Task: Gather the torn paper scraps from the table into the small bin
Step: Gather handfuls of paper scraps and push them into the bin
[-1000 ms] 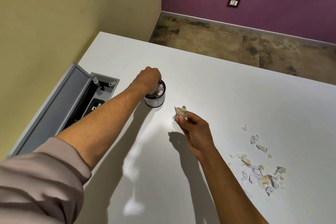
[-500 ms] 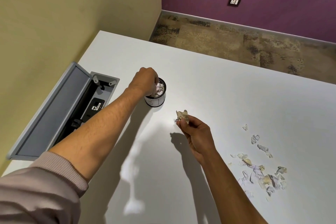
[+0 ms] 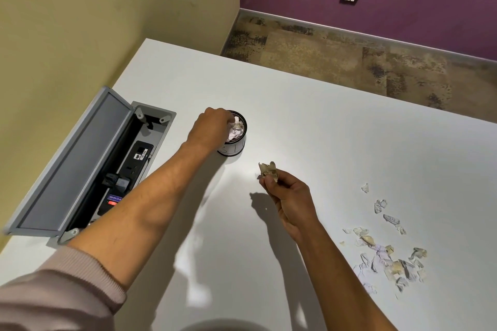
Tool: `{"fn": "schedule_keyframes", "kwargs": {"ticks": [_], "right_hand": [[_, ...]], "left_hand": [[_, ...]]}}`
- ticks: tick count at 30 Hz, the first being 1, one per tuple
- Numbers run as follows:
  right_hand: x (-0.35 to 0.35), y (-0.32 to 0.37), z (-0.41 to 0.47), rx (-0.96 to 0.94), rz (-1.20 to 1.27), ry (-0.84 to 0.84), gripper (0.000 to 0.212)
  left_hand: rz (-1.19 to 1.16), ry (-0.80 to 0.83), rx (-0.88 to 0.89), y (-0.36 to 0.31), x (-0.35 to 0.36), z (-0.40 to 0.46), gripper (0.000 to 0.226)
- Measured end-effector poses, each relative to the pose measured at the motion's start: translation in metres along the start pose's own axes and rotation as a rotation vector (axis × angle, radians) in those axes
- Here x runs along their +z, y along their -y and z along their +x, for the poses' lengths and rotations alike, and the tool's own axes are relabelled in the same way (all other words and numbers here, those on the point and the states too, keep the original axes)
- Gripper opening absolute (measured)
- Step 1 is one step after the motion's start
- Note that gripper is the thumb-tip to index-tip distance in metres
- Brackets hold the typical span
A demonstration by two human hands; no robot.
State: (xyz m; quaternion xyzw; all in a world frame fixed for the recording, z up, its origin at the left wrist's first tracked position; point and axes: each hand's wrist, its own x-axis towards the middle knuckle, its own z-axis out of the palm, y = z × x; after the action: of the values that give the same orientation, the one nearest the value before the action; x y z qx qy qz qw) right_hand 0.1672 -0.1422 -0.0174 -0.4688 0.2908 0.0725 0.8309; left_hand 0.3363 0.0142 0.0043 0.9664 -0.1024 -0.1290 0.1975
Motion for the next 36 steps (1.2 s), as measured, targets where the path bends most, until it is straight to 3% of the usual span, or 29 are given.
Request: {"fn": "schedule_keyframes", "kwargs": {"ticks": [5, 9, 12, 15, 19, 22, 29, 36], "right_hand": [[0.009, 0.003, 0.003, -0.017, -0.003, 0.004, 0.017], [0.017, 0.007, 0.009, -0.049, -0.044, 0.012, 0.018], [0.026, 0.014, 0.019, -0.079, -0.127, 0.017, 0.017], [0.038, 0.024, 0.032, -0.159, -0.316, -0.004, 0.016], [0.055, 0.037, 0.054, -0.315, -0.661, -0.081, 0.017], [0.073, 0.043, 0.068, -0.413, -0.904, -0.101, 0.02], [0.107, 0.045, 0.092, -0.542, -1.348, 0.035, 0.018], [0.115, 0.042, 0.1, -0.599, -1.596, 0.255, 0.018]], "left_hand": [[-0.302, -0.336, 0.073, 0.014, 0.006, -0.043, 0.04], [-0.467, -0.475, -0.068, 0.03, 0.051, -0.091, 0.035], [-0.373, -0.425, -0.011, 0.044, 0.095, -0.124, 0.036], [-0.26, -0.222, 0.029, 0.06, 0.135, -0.151, 0.044], [0.06, -0.129, 0.1, 0.077, 0.161, -0.16, 0.053], [0.122, -0.12, 0.102, 0.078, 0.163, -0.157, 0.053], [0.138, -0.139, 0.128, 0.079, 0.167, -0.157, 0.051], [0.136, -0.148, 0.135, 0.081, 0.17, -0.157, 0.051]]}}
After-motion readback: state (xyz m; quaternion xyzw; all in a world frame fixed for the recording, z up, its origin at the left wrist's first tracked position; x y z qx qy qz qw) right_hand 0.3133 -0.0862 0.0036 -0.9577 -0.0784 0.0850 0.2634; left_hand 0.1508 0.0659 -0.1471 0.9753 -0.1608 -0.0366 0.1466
